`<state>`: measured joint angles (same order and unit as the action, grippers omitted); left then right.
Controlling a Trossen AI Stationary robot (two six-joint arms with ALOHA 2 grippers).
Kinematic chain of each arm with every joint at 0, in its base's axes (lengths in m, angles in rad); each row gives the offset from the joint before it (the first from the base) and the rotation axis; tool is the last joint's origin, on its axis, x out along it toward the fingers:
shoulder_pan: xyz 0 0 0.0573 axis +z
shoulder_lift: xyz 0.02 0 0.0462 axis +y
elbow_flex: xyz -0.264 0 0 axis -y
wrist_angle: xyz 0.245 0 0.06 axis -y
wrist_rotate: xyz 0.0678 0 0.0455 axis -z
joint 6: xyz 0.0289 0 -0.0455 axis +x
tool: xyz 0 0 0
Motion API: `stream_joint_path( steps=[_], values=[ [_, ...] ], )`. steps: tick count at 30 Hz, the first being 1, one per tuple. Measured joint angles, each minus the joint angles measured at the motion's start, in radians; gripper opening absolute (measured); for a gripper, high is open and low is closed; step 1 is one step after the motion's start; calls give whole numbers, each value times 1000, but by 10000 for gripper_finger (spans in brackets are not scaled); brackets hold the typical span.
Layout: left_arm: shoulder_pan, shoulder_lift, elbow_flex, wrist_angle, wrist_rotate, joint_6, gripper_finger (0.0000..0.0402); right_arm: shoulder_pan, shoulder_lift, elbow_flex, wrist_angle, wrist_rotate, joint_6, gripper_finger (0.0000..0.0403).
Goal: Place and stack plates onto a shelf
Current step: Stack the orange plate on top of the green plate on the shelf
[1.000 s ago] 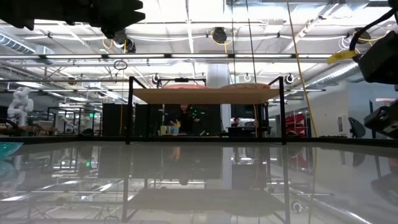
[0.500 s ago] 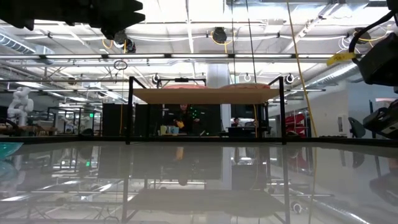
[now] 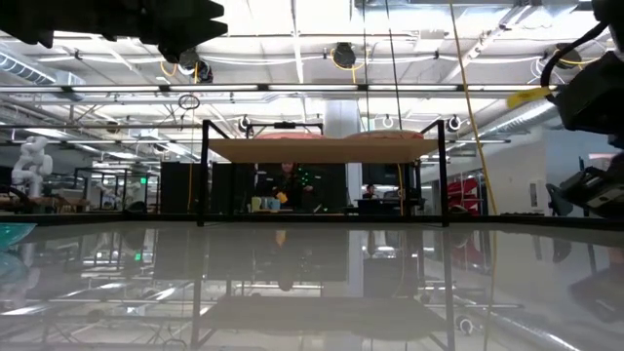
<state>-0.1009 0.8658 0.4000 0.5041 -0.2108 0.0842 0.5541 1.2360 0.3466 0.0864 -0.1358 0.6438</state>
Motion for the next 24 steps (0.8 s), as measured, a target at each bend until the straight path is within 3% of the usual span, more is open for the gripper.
stream_joint_path(
  steps=[10, 24],
  values=[
    [0, 0, 0, 1, 0, -6, 204, -149, -47, 28, 14, 35, -209, 0],
    [0, 0, 0, 10, 0, -9, 204, -450, -48, 280, 20, 88, -545, 0]
  ],
)
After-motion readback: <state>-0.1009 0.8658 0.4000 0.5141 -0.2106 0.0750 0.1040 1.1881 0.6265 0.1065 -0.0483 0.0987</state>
